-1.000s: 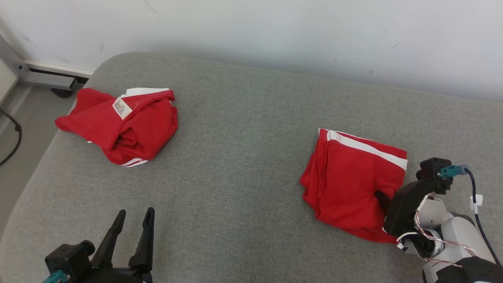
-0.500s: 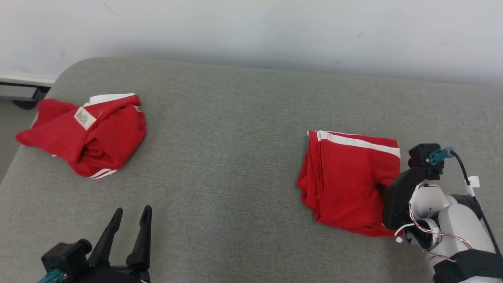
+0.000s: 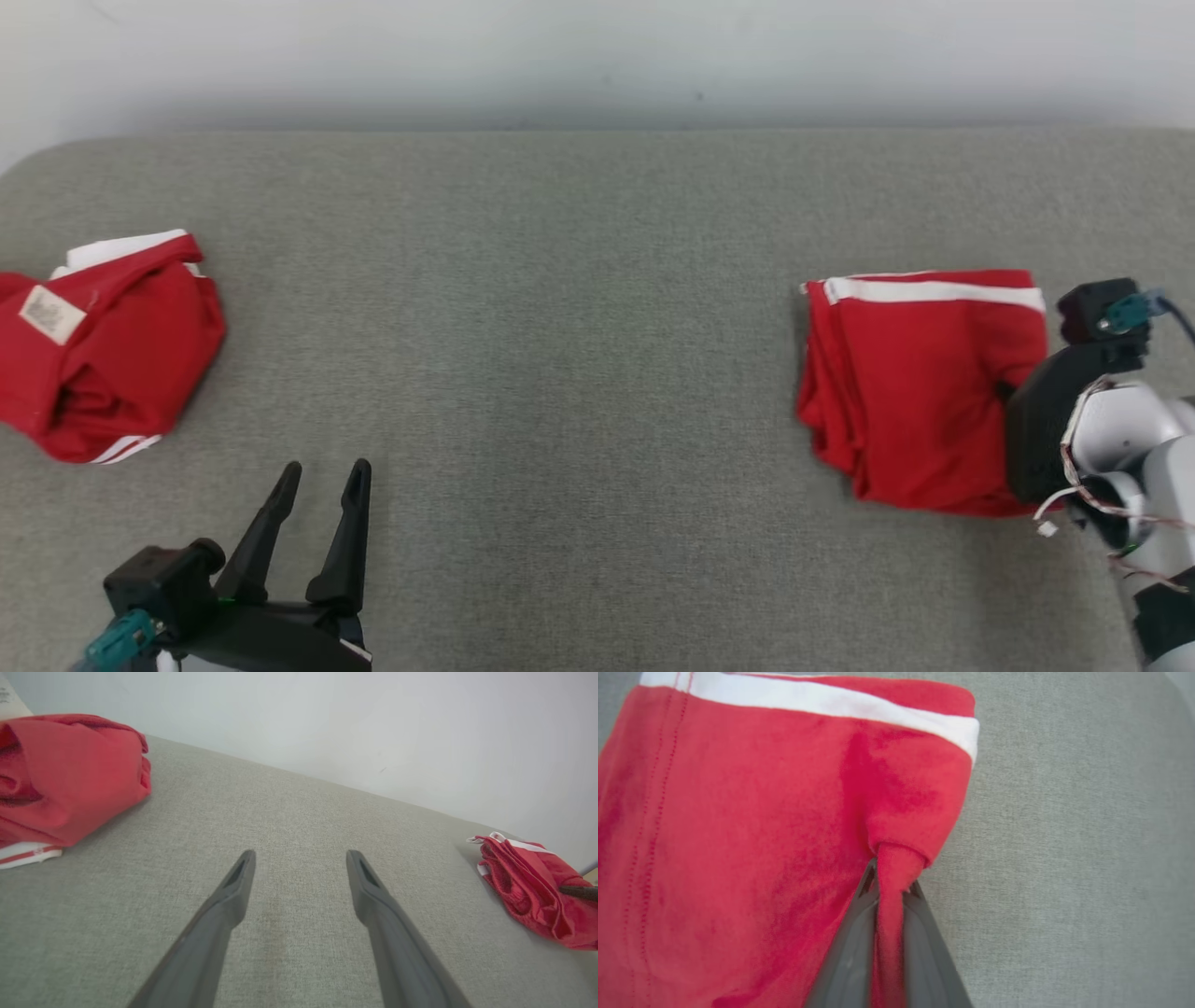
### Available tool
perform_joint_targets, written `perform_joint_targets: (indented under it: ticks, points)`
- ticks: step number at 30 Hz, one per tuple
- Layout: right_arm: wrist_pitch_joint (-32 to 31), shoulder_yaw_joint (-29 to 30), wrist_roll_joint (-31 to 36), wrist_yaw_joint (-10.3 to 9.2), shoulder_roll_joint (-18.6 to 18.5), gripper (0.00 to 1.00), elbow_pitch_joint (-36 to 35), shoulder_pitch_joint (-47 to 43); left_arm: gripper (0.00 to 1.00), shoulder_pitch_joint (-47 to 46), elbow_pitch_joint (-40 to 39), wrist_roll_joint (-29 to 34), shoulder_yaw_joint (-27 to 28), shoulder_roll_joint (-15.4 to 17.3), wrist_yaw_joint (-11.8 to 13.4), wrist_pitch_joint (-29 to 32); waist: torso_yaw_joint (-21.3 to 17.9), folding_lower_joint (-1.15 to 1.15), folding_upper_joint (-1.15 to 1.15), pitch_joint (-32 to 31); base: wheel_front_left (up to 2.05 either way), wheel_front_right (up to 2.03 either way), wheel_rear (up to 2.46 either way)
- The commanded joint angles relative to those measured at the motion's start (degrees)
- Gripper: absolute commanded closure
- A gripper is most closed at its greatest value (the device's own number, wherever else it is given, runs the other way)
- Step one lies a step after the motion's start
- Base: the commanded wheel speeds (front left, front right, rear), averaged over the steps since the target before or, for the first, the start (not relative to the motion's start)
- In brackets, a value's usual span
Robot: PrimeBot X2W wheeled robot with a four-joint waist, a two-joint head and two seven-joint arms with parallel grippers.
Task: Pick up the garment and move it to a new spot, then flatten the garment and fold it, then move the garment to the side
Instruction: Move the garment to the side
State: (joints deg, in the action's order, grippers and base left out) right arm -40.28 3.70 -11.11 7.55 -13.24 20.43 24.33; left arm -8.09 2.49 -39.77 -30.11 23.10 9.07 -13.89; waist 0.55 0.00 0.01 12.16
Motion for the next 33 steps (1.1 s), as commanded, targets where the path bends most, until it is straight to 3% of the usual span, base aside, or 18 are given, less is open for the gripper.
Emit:
perform_joint_targets:
  ticks: [1, 26, 33]
  points:
    - [0.54, -0.12, -0.70, -0.12, -0.86, 1.00, -0.07, 1.10, 0.00, -0.97, -0.02, 0.66, 0.25, 0.37, -0.04, -0.03, -1.67, 0.00, -0.01, 1.71, 0.00, 0.00, 0.00]
    - [11.73, -10.67, -5.87, -0.12, -21.47, 1.00, 5.73, 12.18, 0.00, -4.98, -1.81, 1.79, 0.43, 3.28, -0.39, 1.11, -5.97, 0.00, -0.01, 10.09, 0.00, 0.00, 0.00]
    - [14.27, -11.12, -6.68, -0.13, -24.07, 1.00, 5.79, 12.29, 0.00, -4.99, -2.75, 2.01, 0.68, 4.24, 0.39, 1.61, -5.36, 0.00, -0.01, 11.02, 0.00, 0.00, 0.00]
